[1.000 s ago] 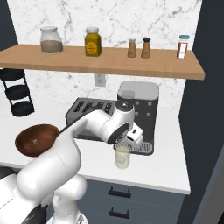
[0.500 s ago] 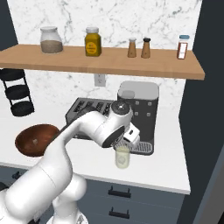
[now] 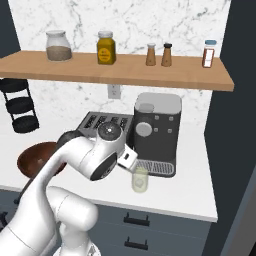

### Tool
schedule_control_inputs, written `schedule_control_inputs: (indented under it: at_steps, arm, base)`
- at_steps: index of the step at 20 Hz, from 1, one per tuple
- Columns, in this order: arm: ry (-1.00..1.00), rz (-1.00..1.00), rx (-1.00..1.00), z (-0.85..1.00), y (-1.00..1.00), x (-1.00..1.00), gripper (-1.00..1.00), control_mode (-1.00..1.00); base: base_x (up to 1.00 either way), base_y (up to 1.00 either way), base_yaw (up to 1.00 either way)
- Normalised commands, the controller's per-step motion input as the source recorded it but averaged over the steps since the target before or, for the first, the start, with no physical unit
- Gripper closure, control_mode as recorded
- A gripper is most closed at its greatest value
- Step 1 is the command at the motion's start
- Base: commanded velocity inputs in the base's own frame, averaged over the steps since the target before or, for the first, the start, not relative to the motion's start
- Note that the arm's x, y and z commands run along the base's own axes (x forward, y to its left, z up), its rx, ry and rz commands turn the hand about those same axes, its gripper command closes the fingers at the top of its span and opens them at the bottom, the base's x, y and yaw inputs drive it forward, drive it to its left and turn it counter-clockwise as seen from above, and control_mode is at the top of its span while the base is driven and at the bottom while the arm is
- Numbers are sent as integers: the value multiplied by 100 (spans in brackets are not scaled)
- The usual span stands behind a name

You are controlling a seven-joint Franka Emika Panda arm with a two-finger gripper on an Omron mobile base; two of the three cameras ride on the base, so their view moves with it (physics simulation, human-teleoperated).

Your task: Grab a lemon wedge from the fridge and one ice cube from the ice bowl, and put them in the glass of lemonade.

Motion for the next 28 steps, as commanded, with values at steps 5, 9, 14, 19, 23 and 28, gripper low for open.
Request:
schedule_control_inputs:
  at_steps: [5,9,14,19,23,28]
  arm:
    - [4,9,-15,40,87,-3,-100,-100]
    - [9,2,-10,51,63,0,-100,-100]
    - [6,-1,-1,42,20,-8,-100,-100]
    - [1,0,0,38,1,-41,-100,-100]
    - [-9,2,3,6,0,-61,-100,-100]
    - [-5,3,0,2,0,-18,-100,-100]
  base:
    - [0,0,0]
    - [0,0,0]
    - [0,0,0]
    - [0,0,0]
    - [0,0,0]
    - [0,0,0]
